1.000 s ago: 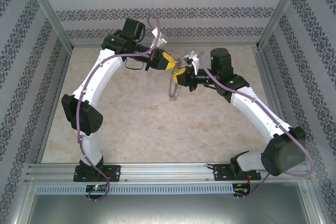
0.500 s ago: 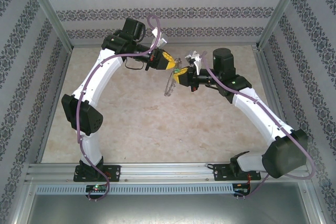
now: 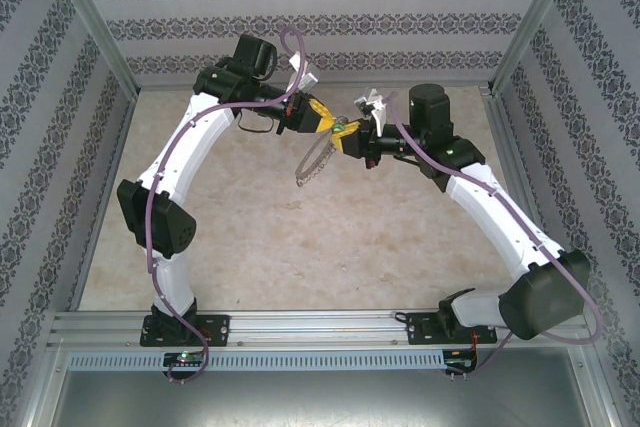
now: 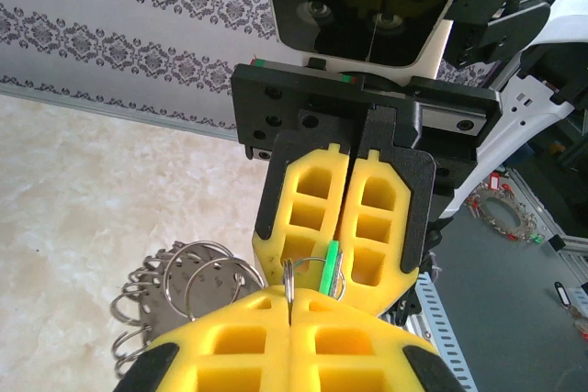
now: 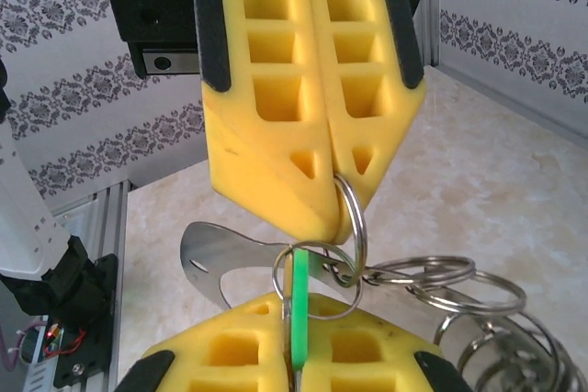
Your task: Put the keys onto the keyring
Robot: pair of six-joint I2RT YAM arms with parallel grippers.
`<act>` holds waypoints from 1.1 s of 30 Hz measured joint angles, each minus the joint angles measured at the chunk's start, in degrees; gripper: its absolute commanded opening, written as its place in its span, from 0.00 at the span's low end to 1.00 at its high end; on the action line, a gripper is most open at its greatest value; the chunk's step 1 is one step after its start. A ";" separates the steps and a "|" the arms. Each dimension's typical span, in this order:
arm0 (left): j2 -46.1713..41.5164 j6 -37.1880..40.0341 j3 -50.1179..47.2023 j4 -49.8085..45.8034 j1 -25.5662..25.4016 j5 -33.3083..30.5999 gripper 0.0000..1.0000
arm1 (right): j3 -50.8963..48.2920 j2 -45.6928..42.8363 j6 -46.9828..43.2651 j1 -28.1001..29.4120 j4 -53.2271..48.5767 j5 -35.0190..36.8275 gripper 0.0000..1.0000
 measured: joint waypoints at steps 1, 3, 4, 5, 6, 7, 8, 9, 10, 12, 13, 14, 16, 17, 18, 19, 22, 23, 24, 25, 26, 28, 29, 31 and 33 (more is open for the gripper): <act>0.00 0.00 0.00 -0.02 0.00 0.00 0.00 | 0.15 0.00 -0.28 -0.26 -0.42 0.13 0.00; 0.00 0.00 0.00 0.00 0.00 0.00 0.00 | 0.50 0.00 -0.76 -0.72 -1.09 0.50 0.00; 0.00 0.00 0.00 0.00 0.00 0.00 0.00 | 0.66 -0.04 -1.09 -1.05 -1.46 0.59 0.00; 0.00 0.00 0.00 -0.02 0.00 0.00 0.00 | 0.79 -0.13 -1.55 -1.40 -2.01 0.76 0.00; 0.00 0.00 0.00 0.00 0.00 0.00 0.00 | 0.98 -0.26 -1.90 -1.75 -2.62 1.01 0.00; 0.00 0.00 0.00 -0.02 0.00 0.00 0.00 | 1.18 -0.39 -2.12 -1.92 -3.19 1.31 0.00; 0.00 0.00 0.00 0.00 0.00 0.00 0.00 | 1.44 -0.52 -2.45 -2.12 -3.67 1.53 0.00; 0.00 0.00 0.00 0.00 0.00 0.00 0.00 | 1.68 -0.63 -2.86 -2.16 -4.11 1.75 0.00; 0.00 0.00 0.00 0.00 0.00 0.04 0.00 | 1.99 -0.70 -3.06 -2.38 -4.42 1.81 0.00; 0.00 0.00 0.00 0.00 -0.09 0.04 0.00 | 2.71 -0.70 -3.48 -2.49 -5.05 1.97 0.00; 0.00 0.00 0.00 0.00 -0.31 0.04 0.00 | 3.06 -0.70 -3.54 -2.49 -5.42 1.97 0.00; 0.00 0.00 0.00 0.00 -0.33 0.04 0.00 | 3.45 -0.70 -3.69 -2.49 -5.70 1.97 0.00; 0.00 0.00 0.00 0.04 -0.37 0.26 0.00 | 4.20 -0.70 -3.98 -2.49 -6.60 1.97 0.00; 0.00 0.00 0.00 0.15 -0.37 0.44 0.00 | 4.55 -0.66 -4.15 -2.47 -7.02 1.95 0.00; 0.00 0.00 0.00 0.33 -0.37 0.59 0.00 | 4.96 -0.59 -4.37 -2.45 -7.48 1.95 0.00; 0.00 0.00 0.00 0.52 -0.39 0.68 0.00 | 5.33 -0.44 -4.46 -2.45 -7.87 1.95 0.00; 0.00 0.00 0.00 1.01 -0.37 0.68 0.00 | 7.19 0.57 -4.90 -2.29 -9.53 1.95 0.00; 0.00 0.00 0.00 1.07 -0.35 0.63 0.00 | 7.82 0.96 -5.07 -2.10 -10.23 1.99 0.00; 0.00 0.00 0.00 1.07 -0.31 0.61 0.00 | 8.37 1.31 -5.40 -2.08 -10.88 1.99 0.00; 0.00 0.00 0.00 1.07 -0.26 0.61 0.00 | 8.81 1.53 -5.86 -2.08 -11.52 2.03 0.00; 0.00 0.00 0.00 1.07 -0.26 0.61 0.00 | 8.94 1.57 -6.10 -2.08 -11.78 2.10 0.00; 0.00 0.00 0.00 1.05 -0.31 0.48 0.00 | 8.94 1.55 -6.49 -2.12 -12.22 2.23 0.00; 0.00 0.00 0.00 1.07 -0.31 0.44 0.00 | 8.92 1.55 -6.49 -2.16 -12.17 2.34 0.00; 0.00 -0.02 0.00 1.07 -0.33 0.33 0.00 | 8.41 1.40 -6.47 -2.49 -11.89 2.38 0.00; 0.00 0.00 0.00 1.07 -0.37 0.17 0.00 | 7.50 0.98 -6.45 -2.49 -11.56 2.38 0.00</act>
